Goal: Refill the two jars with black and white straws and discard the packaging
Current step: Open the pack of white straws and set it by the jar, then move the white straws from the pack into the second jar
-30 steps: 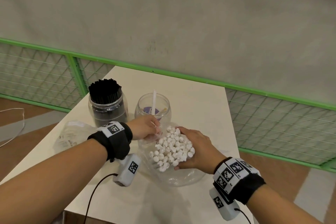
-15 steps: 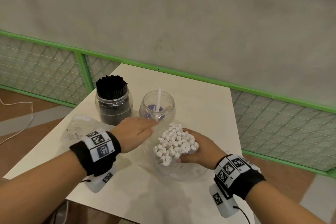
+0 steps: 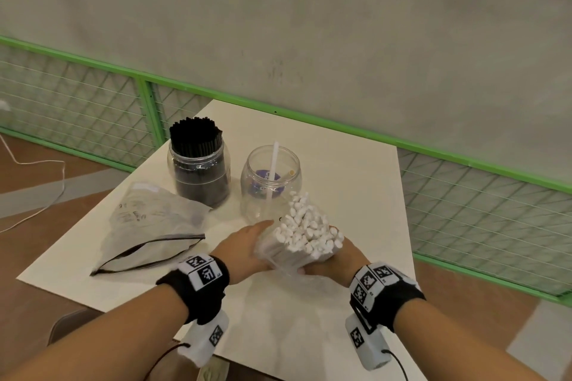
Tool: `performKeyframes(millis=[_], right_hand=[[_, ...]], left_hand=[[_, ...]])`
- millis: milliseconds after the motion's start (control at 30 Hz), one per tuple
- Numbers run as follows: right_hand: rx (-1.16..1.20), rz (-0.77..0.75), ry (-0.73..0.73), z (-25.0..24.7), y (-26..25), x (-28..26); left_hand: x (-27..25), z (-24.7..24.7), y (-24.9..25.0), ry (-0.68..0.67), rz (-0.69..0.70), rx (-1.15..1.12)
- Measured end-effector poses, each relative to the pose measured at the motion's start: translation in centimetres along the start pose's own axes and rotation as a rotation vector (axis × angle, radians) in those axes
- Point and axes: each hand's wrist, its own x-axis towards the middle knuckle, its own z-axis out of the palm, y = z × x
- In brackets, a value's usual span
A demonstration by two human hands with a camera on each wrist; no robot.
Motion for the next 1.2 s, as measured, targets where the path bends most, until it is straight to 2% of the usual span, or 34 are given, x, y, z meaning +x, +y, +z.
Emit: performKeyframes(millis=[67,233,333,500,633,733,800,900,1000,1200], right_hand=[[0.078,-0.027,0.068,0.4,-0.2,0.1],[0.240,-0.122,0.233,0.6,-1.6,0.2],[0.269,-0.157,0.293,1.1,-2.0,0.9],[0.097,-0.041,0.150,3.1,-0.1,1.7],[0.035,-0.036,0.121,3.3,0.3,2.1],[0.037,-0.051,0.129,3.2,0.4,2.3],[0.031,-0.059,0.139,3.3,0.4,2.2],[-0.007,-0.071,0.126,3.3,0.5,2.3],[-0.071,-0.114,0.115,3.1,0.3,2.3],[-0.035,-0.189,0.190,1.2,-2.5,2.4]], left_hand=[[-0.1,0.0,0.3,0.053,-0.001,-0.101],[-1.6,-1.5,1.8,0.186,0.034,-0.522],[-2.3,-1.9,1.0,0.262,-0.022,-0.612],[-3.5,-1.5,0.1,0.148,-0.083,-0.302],[-4.1,-2.1,-0.4,0.296,0.065,-0.221],[-4.4,-3.1,0.5,0.381,0.110,0.048],[-4.3,-3.9,2.1,0.421,0.200,0.265],[-3.0,-4.3,4.0,0.393,0.283,0.443],[-1.4,-4.2,4.5,0.321,0.300,0.502],[-0.6,-4.0,3.8,0.374,0.323,0.461]])
